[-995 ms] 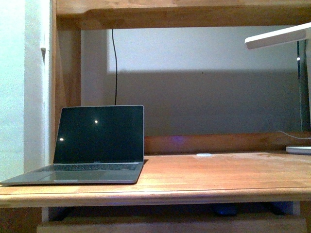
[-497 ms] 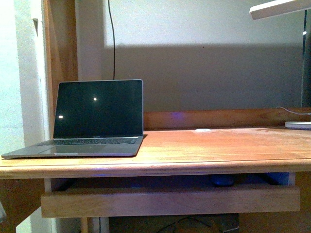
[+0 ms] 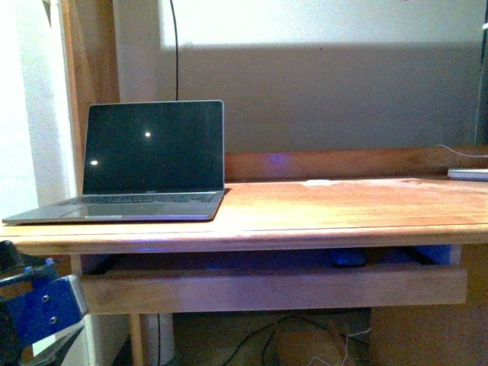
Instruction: Place mouse
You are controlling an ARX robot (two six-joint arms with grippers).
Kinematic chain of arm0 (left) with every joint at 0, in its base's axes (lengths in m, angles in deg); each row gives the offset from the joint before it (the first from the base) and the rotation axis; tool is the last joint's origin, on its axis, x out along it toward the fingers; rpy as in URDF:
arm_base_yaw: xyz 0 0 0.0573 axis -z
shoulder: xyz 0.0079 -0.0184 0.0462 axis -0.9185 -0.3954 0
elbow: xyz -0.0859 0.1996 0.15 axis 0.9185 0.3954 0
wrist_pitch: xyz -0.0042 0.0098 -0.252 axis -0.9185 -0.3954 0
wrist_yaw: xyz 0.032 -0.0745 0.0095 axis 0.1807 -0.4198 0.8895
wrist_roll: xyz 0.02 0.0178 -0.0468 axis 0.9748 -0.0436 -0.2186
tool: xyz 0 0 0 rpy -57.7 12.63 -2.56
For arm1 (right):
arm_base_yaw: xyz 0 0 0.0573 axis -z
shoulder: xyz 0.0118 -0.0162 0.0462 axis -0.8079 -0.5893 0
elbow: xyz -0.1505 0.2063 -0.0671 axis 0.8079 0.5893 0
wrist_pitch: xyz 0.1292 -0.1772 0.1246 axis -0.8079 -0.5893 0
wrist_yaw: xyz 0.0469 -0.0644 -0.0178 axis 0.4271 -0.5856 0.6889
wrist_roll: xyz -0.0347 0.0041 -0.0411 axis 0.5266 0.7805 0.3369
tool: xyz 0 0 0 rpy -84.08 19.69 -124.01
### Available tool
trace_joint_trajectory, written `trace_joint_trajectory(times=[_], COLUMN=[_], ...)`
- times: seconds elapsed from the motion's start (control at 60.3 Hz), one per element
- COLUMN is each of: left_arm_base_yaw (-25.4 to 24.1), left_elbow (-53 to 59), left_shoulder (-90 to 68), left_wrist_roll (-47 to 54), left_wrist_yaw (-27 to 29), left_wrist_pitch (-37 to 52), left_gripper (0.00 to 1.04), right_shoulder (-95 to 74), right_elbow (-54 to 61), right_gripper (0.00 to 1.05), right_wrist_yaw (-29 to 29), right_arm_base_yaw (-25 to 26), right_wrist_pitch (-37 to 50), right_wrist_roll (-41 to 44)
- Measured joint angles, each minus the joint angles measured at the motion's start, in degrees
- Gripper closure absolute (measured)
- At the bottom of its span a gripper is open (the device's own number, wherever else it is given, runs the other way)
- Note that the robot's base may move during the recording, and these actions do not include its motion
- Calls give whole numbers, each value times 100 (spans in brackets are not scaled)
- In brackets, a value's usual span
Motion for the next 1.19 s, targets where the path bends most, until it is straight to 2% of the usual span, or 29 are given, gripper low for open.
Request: trace_joint_trajectory(times=[0.298,0.647,0.779,1.011,1.127,1.194], left_arm_base_yaw=[284,308,321,424,546,710], left_elbow=[-627,-1128,-1237,-1392,-1283,-994], left_shoulder=[-426,-603,-361,284,743,1043], left_wrist_roll=[46,52,-83,-575,-922,-1272], left_wrist_yaw=[-122,-20,55,98,-120,-343], left_wrist_pitch=[-531,-1235,-2116,-4170,-5222,-5375], left_gripper=[8,8,8,8,8,8], right_shoulder=[0,0,0,0,0,0], right_elbow=[0,0,0,0,0,0], right_gripper=[7,7,7,7,7,7], right_wrist_yaw=[0,0,0,0,0,2], right_arm_base_yaw=[0,0,0,0,0,0], right_wrist_pitch=[0,0,0,0,0,0], right_wrist_roll=[0,0,0,2,0,0])
